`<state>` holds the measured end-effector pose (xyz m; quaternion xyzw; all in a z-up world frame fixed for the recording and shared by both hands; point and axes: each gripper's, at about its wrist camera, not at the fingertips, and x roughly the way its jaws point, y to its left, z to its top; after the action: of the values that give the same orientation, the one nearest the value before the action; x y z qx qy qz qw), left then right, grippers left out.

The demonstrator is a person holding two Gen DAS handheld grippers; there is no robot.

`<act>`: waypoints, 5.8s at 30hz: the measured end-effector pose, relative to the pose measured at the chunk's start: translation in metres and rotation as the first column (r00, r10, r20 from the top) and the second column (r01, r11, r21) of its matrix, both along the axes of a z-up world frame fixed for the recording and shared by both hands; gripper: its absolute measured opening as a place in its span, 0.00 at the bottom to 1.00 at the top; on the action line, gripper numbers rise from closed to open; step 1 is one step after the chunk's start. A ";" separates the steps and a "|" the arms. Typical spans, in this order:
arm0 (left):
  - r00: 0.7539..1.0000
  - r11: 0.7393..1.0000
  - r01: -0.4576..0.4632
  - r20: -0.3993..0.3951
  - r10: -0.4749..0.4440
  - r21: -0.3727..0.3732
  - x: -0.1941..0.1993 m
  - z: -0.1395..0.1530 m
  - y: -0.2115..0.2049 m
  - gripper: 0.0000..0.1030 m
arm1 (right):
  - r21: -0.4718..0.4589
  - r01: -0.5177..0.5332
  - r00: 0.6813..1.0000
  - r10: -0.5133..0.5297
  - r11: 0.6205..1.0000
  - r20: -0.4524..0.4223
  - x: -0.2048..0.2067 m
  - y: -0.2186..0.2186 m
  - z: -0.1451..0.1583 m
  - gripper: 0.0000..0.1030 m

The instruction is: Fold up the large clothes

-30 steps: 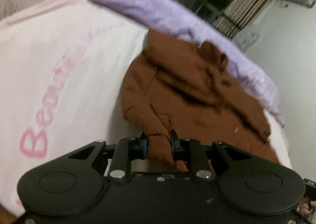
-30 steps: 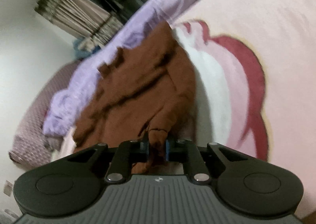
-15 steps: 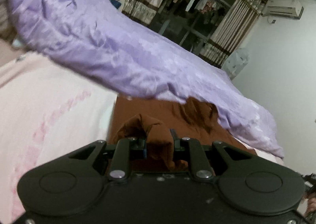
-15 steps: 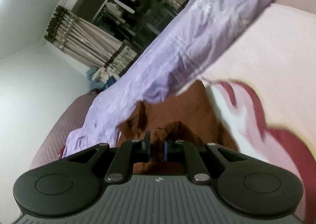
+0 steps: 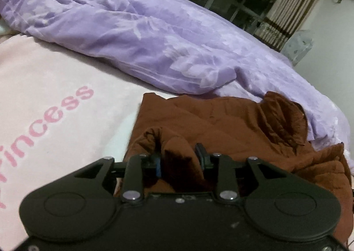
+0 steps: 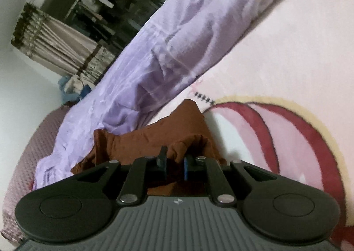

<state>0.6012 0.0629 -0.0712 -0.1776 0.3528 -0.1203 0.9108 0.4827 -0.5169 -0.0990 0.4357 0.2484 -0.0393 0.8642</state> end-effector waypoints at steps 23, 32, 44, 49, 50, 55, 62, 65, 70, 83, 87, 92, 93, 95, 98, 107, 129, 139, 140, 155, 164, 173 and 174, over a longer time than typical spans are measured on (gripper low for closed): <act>0.913 0.918 0.286 0.213 -0.349 0.275 -0.096 0.055 -0.148 0.66 | -0.544 -0.268 0.926 0.369 0.795 0.083 -0.008 0.215 0.083 0.31; 0.943 0.917 0.278 0.101 -0.318 0.286 -0.065 -0.010 -0.162 0.78 | -0.528 -0.319 0.938 0.344 0.787 -0.054 0.014 0.224 0.018 0.20; 0.966 0.914 -0.086 0.258 -0.022 0.397 -0.053 0.046 -0.064 0.76 | -0.628 -0.045 0.995 0.094 0.777 0.045 -0.018 0.124 0.062 0.74; 0.967 0.924 -0.209 0.206 0.148 0.320 -0.026 0.041 -0.004 0.75 | -0.591 -0.008 0.998 -0.033 0.807 -0.059 -0.005 0.061 0.049 0.74; 0.975 0.942 -0.186 0.173 0.141 0.281 -0.021 0.037 0.003 0.75 | -0.543 -0.029 0.997 -0.016 0.839 -0.078 -0.001 0.052 0.044 0.74; 0.991 0.980 -0.112 0.089 0.099 0.166 -0.005 0.022 0.004 0.74 | -0.467 -0.032 0.998 0.001 0.884 -0.067 0.009 0.051 0.030 0.70; 0.991 0.989 -0.078 0.120 0.062 0.128 -0.011 0.027 -0.010 0.07 | -0.556 0.026 0.999 -0.041 0.831 -0.015 0.005 0.066 0.053 0.09; 0.983 0.987 -0.089 0.171 0.066 0.130 -0.013 0.036 -0.008 0.08 | -0.519 0.081 0.997 -0.064 0.851 0.052 -0.005 0.057 0.065 0.09; 0.991 0.983 -0.099 0.099 0.084 0.155 0.003 0.014 -0.009 0.12 | -0.483 0.027 0.996 -0.065 0.875 -0.062 0.019 0.044 0.035 0.09; 0.971 0.947 -0.220 0.141 0.191 0.234 -0.018 0.038 0.003 0.51 | -0.488 0.129 0.988 -0.156 0.864 -0.017 -0.012 0.048 0.045 0.55; 0.951 0.918 -0.218 0.284 0.123 0.332 -0.066 0.080 -0.027 0.52 | -0.557 0.123 0.992 -0.089 0.821 0.089 -0.042 0.092 0.078 0.55; 0.958 0.965 -0.034 0.283 -0.043 0.260 -0.114 0.093 -0.068 0.52 | -0.585 -0.017 0.984 0.116 0.811 0.133 -0.058 0.166 0.095 0.43; 0.959 0.966 0.003 0.272 -0.076 0.259 -0.119 0.088 -0.077 0.52 | -0.602 -0.045 0.980 0.152 0.797 0.128 -0.057 0.184 0.094 0.39; 0.958 0.958 0.079 0.245 -0.149 0.276 -0.129 0.072 -0.102 0.52 | -0.624 -0.093 0.971 0.210 0.776 0.117 -0.055 0.213 0.088 0.36; 0.957 0.943 0.156 0.192 -0.219 0.294 -0.132 0.046 -0.133 0.51 | -0.626 -0.180 0.956 0.285 0.759 0.071 -0.043 0.248 0.072 0.31; 0.966 0.930 0.186 0.112 -0.231 0.316 -0.111 -0.014 -0.158 0.61 | -0.613 -0.258 0.962 0.255 0.747 -0.094 -0.012 0.269 0.013 0.14; 0.990 0.934 -0.007 0.132 -0.043 0.356 -0.114 0.022 -0.068 0.60 | -0.684 -0.034 0.999 0.022 0.729 -0.027 -0.078 0.178 0.043 0.15; 0.989 0.897 -0.017 0.139 -0.050 0.442 -0.104 -0.017 -0.076 0.63 | -0.523 0.008 0.998 -0.041 0.852 -0.052 -0.072 0.138 -0.006 0.07; 0.990 0.900 -0.014 0.134 -0.049 0.435 -0.103 -0.018 -0.074 0.63 | -0.524 0.003 0.998 -0.037 0.852 -0.055 -0.072 0.138 -0.006 0.07; 0.991 0.915 -0.042 0.130 -0.012 0.402 -0.101 -0.002 -0.043 0.65 | -0.623 0.082 0.988 -0.145 0.778 -0.052 -0.086 0.108 0.020 0.12; 0.996 0.974 -0.086 0.043 0.079 0.209 -0.084 -0.013 -0.011 0.75 | -0.615 0.068 0.988 -0.141 0.786 -0.070 -0.084 0.106 0.012 0.12; 0.966 0.949 -0.036 0.253 -0.047 0.314 -0.077 0.059 -0.062 0.68 | -0.653 0.090 0.996 -0.086 0.752 0.038 -0.041 0.121 0.071 0.14; 0.964 0.943 -0.026 0.258 -0.063 0.331 -0.070 0.060 -0.068 0.68 | -0.655 0.091 0.995 -0.087 0.750 0.039 -0.030 0.120 0.074 0.14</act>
<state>0.5316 -0.0049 -0.0111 -0.0011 0.2446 -0.0906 0.9654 0.4525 -0.3965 -0.0253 0.1170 0.1952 -0.1633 0.9600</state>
